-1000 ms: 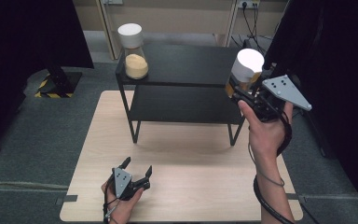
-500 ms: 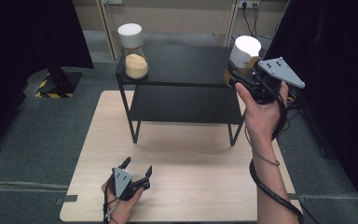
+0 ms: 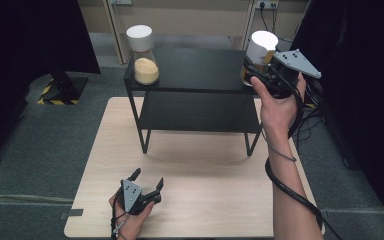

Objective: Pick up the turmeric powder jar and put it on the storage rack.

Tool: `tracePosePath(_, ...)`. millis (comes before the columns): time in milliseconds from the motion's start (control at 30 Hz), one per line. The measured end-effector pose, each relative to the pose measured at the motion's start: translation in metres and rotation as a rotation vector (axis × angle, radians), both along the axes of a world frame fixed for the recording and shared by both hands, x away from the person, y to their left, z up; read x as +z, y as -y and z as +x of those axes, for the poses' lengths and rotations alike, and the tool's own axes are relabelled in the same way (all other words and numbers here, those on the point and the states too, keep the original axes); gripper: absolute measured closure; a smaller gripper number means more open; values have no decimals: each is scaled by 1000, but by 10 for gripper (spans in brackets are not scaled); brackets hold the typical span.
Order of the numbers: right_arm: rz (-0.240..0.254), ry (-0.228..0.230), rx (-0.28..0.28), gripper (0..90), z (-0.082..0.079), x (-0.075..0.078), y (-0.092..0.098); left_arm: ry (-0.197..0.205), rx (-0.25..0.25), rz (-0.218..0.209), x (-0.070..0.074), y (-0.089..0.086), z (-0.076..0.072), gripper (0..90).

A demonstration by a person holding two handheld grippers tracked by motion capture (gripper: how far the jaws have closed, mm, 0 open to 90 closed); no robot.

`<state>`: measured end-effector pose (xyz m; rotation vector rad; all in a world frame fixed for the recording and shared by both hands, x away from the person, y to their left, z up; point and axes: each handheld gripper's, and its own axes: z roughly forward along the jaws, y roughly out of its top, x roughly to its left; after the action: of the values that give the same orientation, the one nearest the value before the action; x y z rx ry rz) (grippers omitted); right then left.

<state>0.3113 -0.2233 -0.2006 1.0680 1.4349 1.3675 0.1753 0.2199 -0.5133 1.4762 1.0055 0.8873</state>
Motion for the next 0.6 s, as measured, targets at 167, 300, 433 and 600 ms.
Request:
tracePosePath(167,-4,-9,-4,307,8,4,0,2,-1,2,0,0,0,130)
tracePosePath(300,0,-18,-12,307,12,7,-1,1,-1,-1,0,0,0,130)
tracePosePath(433,-3,-23,-15,307,16,9,-3,2,0,1,0,0,0,131)
tracePosePath(600,-9,-36,-18,307,22,10,-5,4,-1,2,0,0,0,131)
